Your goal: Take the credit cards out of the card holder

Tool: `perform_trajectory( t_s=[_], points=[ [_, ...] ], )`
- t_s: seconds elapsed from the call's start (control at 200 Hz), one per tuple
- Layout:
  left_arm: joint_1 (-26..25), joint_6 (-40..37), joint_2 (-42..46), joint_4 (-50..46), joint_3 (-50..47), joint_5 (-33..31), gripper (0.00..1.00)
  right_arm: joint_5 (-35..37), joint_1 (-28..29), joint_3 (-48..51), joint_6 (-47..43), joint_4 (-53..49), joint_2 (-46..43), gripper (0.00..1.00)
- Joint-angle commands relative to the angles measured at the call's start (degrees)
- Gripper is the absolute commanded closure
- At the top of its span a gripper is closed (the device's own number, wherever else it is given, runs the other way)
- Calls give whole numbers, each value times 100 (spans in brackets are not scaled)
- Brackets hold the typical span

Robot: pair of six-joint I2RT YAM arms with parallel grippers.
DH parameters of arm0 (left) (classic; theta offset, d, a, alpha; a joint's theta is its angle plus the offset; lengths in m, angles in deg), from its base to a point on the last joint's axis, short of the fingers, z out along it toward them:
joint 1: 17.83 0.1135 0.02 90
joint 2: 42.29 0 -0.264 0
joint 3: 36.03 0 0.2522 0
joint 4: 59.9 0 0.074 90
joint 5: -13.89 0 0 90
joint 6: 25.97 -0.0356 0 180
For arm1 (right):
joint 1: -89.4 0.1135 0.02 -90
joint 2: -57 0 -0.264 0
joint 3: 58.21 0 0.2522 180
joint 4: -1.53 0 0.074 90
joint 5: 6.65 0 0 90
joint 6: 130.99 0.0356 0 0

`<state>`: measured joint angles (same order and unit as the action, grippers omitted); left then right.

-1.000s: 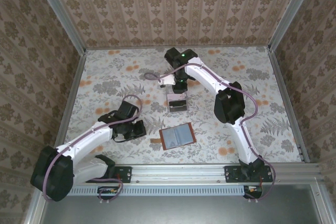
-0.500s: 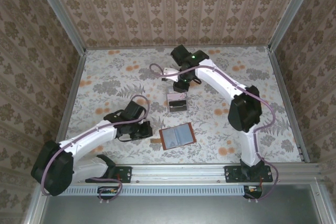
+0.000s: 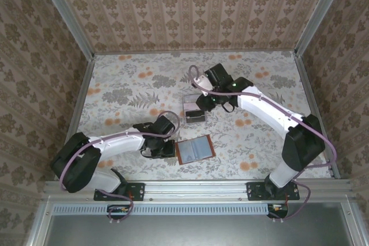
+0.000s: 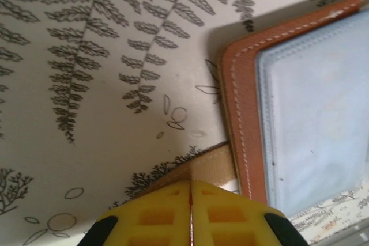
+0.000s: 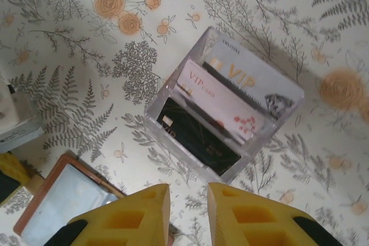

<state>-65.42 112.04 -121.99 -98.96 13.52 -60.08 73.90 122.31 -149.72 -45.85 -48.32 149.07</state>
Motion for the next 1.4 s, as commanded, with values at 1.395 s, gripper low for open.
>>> perform_trajectory(
  t_s=[1.395],
  points=[
    [448,-351,15,681,-420,242,92,-1406,1864,2148,6050,2409,726,74]
  ],
)
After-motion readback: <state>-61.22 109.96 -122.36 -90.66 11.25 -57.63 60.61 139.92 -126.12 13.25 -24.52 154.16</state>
